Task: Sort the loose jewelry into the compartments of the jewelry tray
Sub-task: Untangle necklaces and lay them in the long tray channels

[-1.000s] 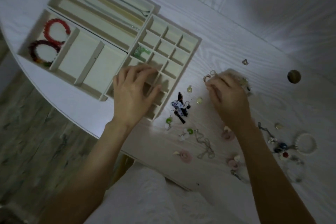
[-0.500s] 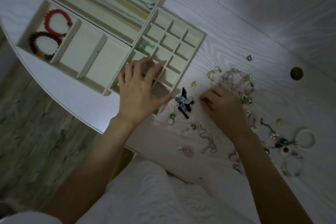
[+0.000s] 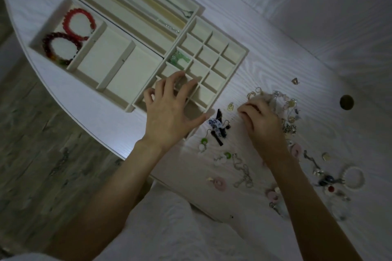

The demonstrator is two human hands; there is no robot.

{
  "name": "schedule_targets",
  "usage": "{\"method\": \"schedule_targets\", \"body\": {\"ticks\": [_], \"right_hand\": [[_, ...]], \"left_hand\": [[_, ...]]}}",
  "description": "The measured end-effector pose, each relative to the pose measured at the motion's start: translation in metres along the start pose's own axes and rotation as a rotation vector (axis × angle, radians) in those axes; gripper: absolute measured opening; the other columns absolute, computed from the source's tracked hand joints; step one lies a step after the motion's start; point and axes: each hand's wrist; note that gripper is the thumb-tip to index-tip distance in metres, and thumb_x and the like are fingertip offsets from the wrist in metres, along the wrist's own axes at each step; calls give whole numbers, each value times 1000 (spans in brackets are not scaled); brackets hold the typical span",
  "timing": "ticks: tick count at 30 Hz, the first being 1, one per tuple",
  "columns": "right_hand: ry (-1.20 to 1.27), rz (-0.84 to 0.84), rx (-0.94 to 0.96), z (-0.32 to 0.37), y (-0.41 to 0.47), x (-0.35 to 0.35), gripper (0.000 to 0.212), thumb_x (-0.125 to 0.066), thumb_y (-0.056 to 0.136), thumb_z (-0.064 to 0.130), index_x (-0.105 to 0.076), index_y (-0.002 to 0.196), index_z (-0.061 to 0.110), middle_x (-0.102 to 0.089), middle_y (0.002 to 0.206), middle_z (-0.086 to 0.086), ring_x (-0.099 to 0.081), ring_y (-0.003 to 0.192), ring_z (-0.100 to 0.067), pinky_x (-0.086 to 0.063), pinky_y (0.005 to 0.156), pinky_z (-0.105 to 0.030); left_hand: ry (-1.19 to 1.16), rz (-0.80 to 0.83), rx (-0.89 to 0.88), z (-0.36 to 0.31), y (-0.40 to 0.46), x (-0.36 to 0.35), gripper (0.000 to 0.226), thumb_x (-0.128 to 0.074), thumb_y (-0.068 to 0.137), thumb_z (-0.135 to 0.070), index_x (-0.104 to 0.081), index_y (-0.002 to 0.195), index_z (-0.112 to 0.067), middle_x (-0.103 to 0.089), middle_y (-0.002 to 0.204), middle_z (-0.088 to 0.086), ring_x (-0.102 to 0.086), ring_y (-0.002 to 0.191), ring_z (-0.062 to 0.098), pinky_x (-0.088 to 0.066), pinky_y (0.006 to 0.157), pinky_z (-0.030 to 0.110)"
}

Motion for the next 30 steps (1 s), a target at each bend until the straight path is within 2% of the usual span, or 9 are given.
{"method": "schedule_targets", "body": {"ticks": [2, 5, 10, 12, 14, 18, 22, 25, 30], "right_hand": [[-7, -11, 11, -4, 0, 1, 13, -58, 89, 6, -68, 92, -1, -63, 94, -15, -62, 80, -27, -56, 68, -35], [3, -22, 0, -5, 4, 8, 2, -68, 84, 4, -69, 85, 3, -66, 89, -9, -62, 73, -20, -55, 61, -34], [354, -81, -131, 26, 54, 25, 15, -66, 86, 5, -70, 100, 7, -70, 91, -4, -65, 78, -11, -53, 72, -18], [379, -67, -105, 37, 87, 24, 19, -63, 87, 4, -68, 104, 9, -68, 93, -1, -63, 82, -6, -50, 75, -14], [309, -24, -28, 48, 117, 21, 20, -60, 87, 2, -66, 105, 9, -65, 91, 0, -61, 82, -9, -50, 73, -18], [-29, 97, 141, 57, 145, 2, 30, -55, 86, -1, -57, 114, 10, -64, 89, -6, -54, 89, -19, -49, 68, -35], [-101, 153, 168, 52, 145, -7, 36, -52, 86, -2, -55, 121, 10, -65, 96, -10, -53, 95, -21, -46, 68, -30], [-8, 64, 108, 49, 142, -1, 26, -56, 86, -1, -61, 110, 8, -65, 100, -8, -52, 99, -20, -39, 73, -23], [-79, 2, 38, 48, 140, -3, 7, -70, 82, 13, -72, 86, 9, -58, 102, -8, -48, 101, -27, -42, 71, -28]], "left_hand": [[10, -8, -9, 1, 0, -1, 78, -42, 77, -78, -55, 131, -23, -48, 138, 9, -46, 118, 31, -29, 92, 43], [-1, -18, -4, 1, 0, -1, 77, -43, 77, -77, -55, 131, -23, -48, 137, 8, -46, 118, 30, -30, 93, 45], [-4, -27, 10, 3, -1, -3, 76, -51, 75, -76, -53, 132, -26, -47, 139, 6, -44, 118, 28, -31, 91, 45], [4, -21, 8, 3, 0, -3, 78, -52, 74, -77, -53, 133, -27, -46, 140, 5, -45, 118, 28, -30, 91, 43], [1, -18, 1, 5, 1, -1, 78, -47, 74, -80, -53, 133, -29, -47, 139, 5, -45, 117, 28, -28, 91, 42], [-34, -11, -14, 10, 2, 2, 79, -41, 73, -81, -53, 133, -31, -47, 139, 4, -43, 118, 25, -27, 90, 43], [-47, -29, -15, 11, 1, -1, 77, -48, 73, -78, -53, 133, -30, -47, 139, 5, -42, 117, 24, -25, 88, 40], [-51, -31, -12, 11, 1, -3, 76, -53, 73, -77, -53, 133, -31, -46, 139, 4, -41, 118, 24, -25, 90, 40], [-60, -25, -3, 11, 1, -2, 76, -54, 73, -77, -53, 133, -30, -45, 140, 3, -43, 118, 24, -28, 91, 42]]}}
Point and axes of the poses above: each hand's wrist, its own y-axis towards the middle knuckle, its own x-axis out of the back of the hand, z = x × y
